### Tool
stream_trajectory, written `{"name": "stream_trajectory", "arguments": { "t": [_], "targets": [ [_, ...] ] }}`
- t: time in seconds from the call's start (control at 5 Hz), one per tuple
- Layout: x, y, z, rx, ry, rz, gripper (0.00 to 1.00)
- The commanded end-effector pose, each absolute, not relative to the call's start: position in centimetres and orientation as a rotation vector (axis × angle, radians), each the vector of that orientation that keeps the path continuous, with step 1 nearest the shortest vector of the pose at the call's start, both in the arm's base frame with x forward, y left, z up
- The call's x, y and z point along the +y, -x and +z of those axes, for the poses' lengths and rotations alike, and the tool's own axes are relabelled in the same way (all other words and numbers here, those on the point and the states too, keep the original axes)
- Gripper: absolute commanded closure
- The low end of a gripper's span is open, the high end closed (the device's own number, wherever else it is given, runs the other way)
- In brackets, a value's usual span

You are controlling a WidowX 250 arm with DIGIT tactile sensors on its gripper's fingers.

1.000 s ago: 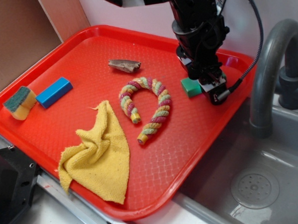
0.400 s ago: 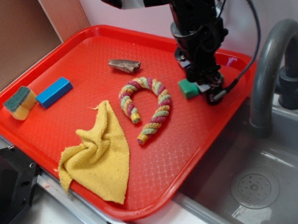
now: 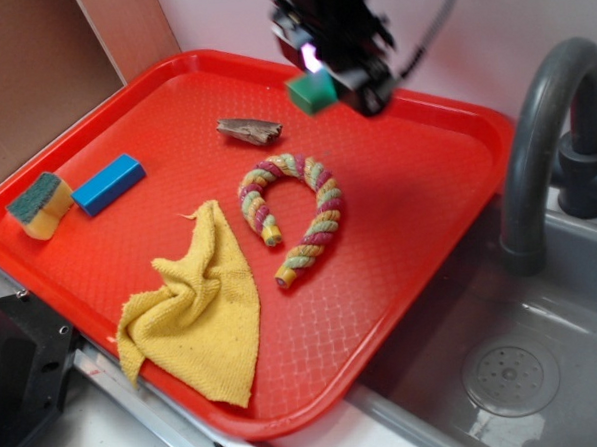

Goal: Grab the green block.

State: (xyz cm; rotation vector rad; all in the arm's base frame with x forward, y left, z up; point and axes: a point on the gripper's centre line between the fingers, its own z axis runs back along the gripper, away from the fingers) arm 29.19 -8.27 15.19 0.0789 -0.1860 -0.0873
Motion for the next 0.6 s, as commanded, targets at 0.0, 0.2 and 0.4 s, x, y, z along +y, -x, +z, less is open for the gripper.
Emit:
{"name": "stream_trajectory", "arguments": {
  "t": [0.0, 0.2, 0.4],
  "targets": [
    [-1.3, -24.8, 25.3, -0.237, 0.08, 0.151, 1.0],
    [0.5, -22.8, 26.4, -0.262, 0.041, 0.267, 1.0],
    [0.1, -23.4, 25.8, -0.228, 0.047, 0.179, 1.0]
  ]
}}
